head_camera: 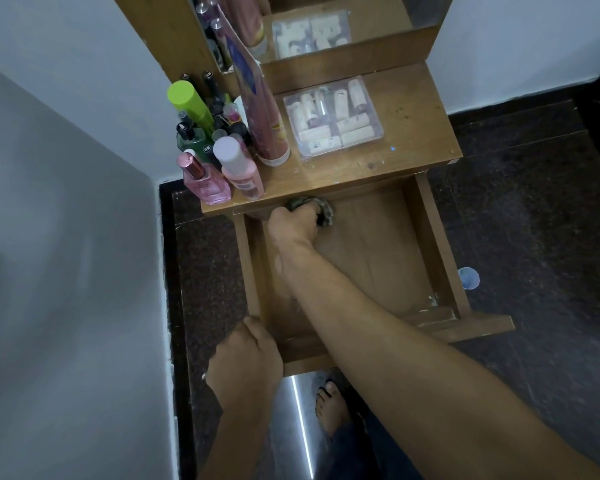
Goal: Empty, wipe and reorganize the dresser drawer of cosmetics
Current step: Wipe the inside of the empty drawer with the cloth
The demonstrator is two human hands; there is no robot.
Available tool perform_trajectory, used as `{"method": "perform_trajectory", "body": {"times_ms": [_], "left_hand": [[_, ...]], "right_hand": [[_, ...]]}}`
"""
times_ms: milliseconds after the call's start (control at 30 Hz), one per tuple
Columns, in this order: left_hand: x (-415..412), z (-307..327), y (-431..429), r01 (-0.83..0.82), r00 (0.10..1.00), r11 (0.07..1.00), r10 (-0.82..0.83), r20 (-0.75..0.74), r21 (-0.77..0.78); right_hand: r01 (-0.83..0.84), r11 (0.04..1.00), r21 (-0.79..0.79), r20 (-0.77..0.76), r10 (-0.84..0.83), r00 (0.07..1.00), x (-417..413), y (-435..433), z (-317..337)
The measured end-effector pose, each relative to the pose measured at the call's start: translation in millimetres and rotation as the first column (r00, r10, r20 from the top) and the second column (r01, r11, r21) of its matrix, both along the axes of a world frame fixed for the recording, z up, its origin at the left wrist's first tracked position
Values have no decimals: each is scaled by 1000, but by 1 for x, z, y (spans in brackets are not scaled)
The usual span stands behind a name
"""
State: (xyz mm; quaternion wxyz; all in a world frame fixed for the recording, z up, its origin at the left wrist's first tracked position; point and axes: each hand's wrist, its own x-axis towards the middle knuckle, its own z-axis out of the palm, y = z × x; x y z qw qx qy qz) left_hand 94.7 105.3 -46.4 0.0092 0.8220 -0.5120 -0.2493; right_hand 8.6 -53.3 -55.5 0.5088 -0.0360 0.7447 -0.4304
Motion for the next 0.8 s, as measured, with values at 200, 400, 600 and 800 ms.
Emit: {"method": "perform_trajectory", "body": {"times_ms": [200,400,600,800], "left_hand": [[3,-3,1,29,1000,1000,-29,-5,-10],[5,-4,0,39,999,999,-39,-10,5],[3,-3,0,31,1000,999,-31,-5,-9],[1,1,-2,34,999,999,-34,21,-6]], "right_hand": [[-211,977,-31,77,213,974,29,4,-3],[-502,864,23,-71,503,862,27,11,-10],[-784,620,24,-199,772,604,7,25,-12],[-940,342,19,-216,919,330,-34,50,-13]]}}
